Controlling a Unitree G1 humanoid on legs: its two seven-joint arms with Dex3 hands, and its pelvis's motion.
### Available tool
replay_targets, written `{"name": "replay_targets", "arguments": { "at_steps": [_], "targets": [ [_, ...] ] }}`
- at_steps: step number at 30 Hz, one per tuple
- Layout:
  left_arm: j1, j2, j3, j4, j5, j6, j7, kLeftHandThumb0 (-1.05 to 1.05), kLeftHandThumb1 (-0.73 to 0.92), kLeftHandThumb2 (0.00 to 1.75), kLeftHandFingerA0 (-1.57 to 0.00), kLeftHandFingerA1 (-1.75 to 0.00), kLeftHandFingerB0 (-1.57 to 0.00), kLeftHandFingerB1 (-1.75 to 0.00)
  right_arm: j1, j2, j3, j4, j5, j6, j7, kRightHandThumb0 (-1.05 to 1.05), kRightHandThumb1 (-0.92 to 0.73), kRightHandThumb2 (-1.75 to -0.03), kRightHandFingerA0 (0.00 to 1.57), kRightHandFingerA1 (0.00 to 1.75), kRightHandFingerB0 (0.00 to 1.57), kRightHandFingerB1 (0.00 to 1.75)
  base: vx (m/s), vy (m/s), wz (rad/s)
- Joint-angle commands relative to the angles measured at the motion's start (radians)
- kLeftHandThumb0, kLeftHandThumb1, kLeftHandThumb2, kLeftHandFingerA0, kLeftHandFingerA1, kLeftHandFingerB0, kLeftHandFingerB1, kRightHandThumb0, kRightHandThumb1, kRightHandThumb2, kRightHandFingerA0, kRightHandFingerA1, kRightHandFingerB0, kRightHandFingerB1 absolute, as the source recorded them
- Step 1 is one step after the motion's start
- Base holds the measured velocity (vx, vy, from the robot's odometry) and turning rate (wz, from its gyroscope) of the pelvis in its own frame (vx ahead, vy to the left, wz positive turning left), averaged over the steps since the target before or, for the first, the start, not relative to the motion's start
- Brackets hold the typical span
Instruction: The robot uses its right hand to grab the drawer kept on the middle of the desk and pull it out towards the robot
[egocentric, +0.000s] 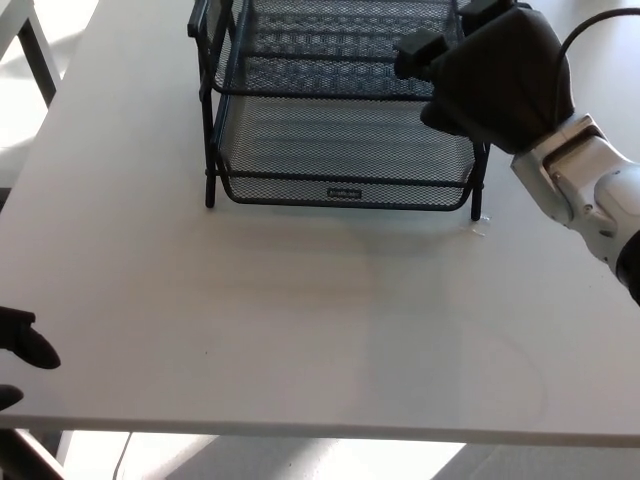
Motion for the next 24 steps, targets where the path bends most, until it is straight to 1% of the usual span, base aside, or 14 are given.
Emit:
{"name": "replay_targets", "arguments": {
  "at_steps": [1, 5, 8, 9, 11, 12, 13, 15, 16, 19, 20, 21, 22, 24],
  "targets": [
    [0.006, 0.009, 0.006, 0.001, 0.023, -0.009, -0.004, -0.30, 0.56, 0.56, -0.81, -0.91, -0.84, -0.62, 0.058, -0.034, -0.006, -0.070, -0.019, 0.022, -0.058, -0.40, -0.55, -0.59, 0.93, 1.57, 0.97, 0.79, 0.00, 0.000, 0.00],
    [0.005, 0.010, 0.006, 0.003, 0.025, -0.014, -0.002, -0.29, 0.55, 0.56, -0.82, -0.92, -0.84, -0.63, 0.094, -0.045, -0.013, -0.115, -0.024, 0.047, -0.062, -0.40, -0.57, -0.60, 0.93, 1.58, 0.97, 0.80, 0.00, 0.000, 0.00],
    [0.007, 0.011, 0.006, -0.003, 0.025, -0.007, -0.006, -0.29, 0.56, 0.57, -0.81, -0.92, -0.83, -0.62, 0.133, -0.054, -0.028, -0.165, -0.025, 0.062, -0.063, -0.40, -0.55, -0.60, 0.94, 1.58, 0.98, 0.77, 0.00, 0.000, 0.00],
    [0.010, 0.011, 0.008, -0.010, 0.022, 0.008, -0.013, -0.30, 0.56, 0.57, -0.80, -0.90, -0.83, -0.61, 0.178, -0.068, -0.030, -0.221, -0.039, 0.080, -0.087, -0.41, -0.54, -0.59, 0.95, 1.57, 0.99, 0.73, 0.00, 0.000, 0.00],
    [0.010, 0.010, 0.008, -0.010, 0.023, 0.004, -0.010, -0.29, 0.56, 0.57, -0.81, -0.90, -0.83, -0.61, 0.200, -0.076, -0.034, -0.254, -0.048, 0.089, -0.094, -0.41, -0.53, -0.60, 0.96, 1.58, 0.99, 0.76, 0.00, 0.000, 0.00],
    [0.009, 0.009, 0.009, -0.005, 0.022, -0.007, -0.006, -0.28, 0.55, 0.57, -0.82, -0.90, -0.84, -0.60, 0.224, -0.082, -0.039, -0.281, -0.052, 0.095, -0.110, -0.39, -0.38, -0.91, 1.21, 1.30, 0.93, 0.94, 0.00, 0.000, 0.00],
    [0.008, 0.012, 0.011, 0.001, 0.017, -0.015, -0.007, -0.27, 0.55, 0.57, -0.81, -0.91, -0.83, -0.61, 0.247, -0.082, -0.047, -0.307, -0.049, 0.098, -0.114, -0.40, -0.38, -0.91, 1.22, 1.31, 0.92, 0.94, 0.00, 0.000, 0.00],
    [0.009, 0.013, 0.013, 0.000, 0.016, -0.015, -0.008, -0.28, 0.55, 0.57, -0.81, -0.91, -0.83, -0.61, 0.272, -0.088, -0.057, -0.338, -0.047, 0.092, -0.114, -0.39, -0.37, -0.90, 1.21, 1.31, 0.92, 0.92, 0.00, 0.000, 0.00],
    [0.009, 0.014, 0.012, 0.001, 0.020, -0.014, -0.009, -0.28, 0.55, 0.57, -0.80, -0.90, -0.83, -0.61, 0.310, -0.101, -0.069, -0.385, -0.038, 0.088, -0.094, -0.40, -0.51, -0.61, 0.92, 1.65, 0.98, 0.77, 0.00, 0.000, 0.00],
    [0.009, 0.015, 0.013, -0.002, 0.020, -0.009, -0.013, -0.28, 0.56, 0.57, -0.80, -0.89, -0.83, -0.60, 0.351, -0.117, -0.086, -0.444, -0.039, 0.090, -0.067, -0.40, -0.52, -0.59, 0.93, 1.63, 0.98, 0.75, 0.00, 0.000, 0.00],
    [0.011, 0.013, 0.013, 0.006, 0.016, -0.017, -0.010, -0.28, 0.56, 0.56, -0.80, -0.89, -0.83, -0.60, 0.378, -0.130, -0.091, -0.476, -0.040, 0.079, -0.067, -0.37, -0.51, -0.61, 0.92, 1.63, 0.98, 0.76, 0.00, 0.000, 0.00],
    [0.012, 0.013, 0.013, 0.003, 0.019, -0.014, -0.010, -0.29, 0.56, 0.57, -0.79, -0.90, -0.82, -0.61, 0.398, -0.138, -0.098, -0.503, -0.041, 0.084, -0.055, -0.43, -0.53, -0.64, 0.91, 1.62, 0.96, 0.72, 0.00, 0.000, 0.00],
    [0.013, 0.012, 0.014, 0.000, 0.020, -0.010, -0.010, -0.29, 0.56, 0.57, -0.80, -0.89, -0.83, -0.60, 0.427, -0.151, -0.106, -0.547, -0.043, 0.097, -0.036, -0.38, -0.54, -0.63, 0.91, 1.63, 0.96, 0.75, 0.00, 0.000, 0.00],
    [0.013, 0.011, 0.014, 0.002, 0.015, -0.012, -0.012, -0.29, 0.56, 0.57, -0.80, -0.89, -0.83, -0.60, 0.446, -0.159, -0.115, -0.579, -0.050, 0.105, -0.020, -0.38, -0.54, -0.63, 0.91, 1.63, 0.96, 0.75, 0.00, 0.000, 0.00]
  ]
}}
